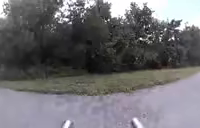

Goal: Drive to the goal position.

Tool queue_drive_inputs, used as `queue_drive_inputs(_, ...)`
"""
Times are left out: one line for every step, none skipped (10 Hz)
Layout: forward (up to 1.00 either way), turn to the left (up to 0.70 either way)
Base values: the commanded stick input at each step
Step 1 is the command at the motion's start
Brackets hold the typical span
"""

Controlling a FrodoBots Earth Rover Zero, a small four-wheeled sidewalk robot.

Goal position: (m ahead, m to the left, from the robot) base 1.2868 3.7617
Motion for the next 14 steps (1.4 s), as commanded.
queue_drive_inputs(0.00,0.70)
queue_drive_inputs(0.00,0.70)
queue_drive_inputs(0.00,0.70)
queue_drive_inputs(0.00,0.70)
queue_drive_inputs(0.00,0.70)
queue_drive_inputs(0.00,0.70)
queue_drive_inputs(0.00,0.70)
queue_drive_inputs(0.00,0.70)
queue_drive_inputs(0.00,0.70)
queue_drive_inputs(0.00,0.70)
queue_drive_inputs(0.00,0.70)
queue_drive_inputs(0.00,0.70)
queue_drive_inputs(0.00,0.70)
queue_drive_inputs(0.00,0.70)
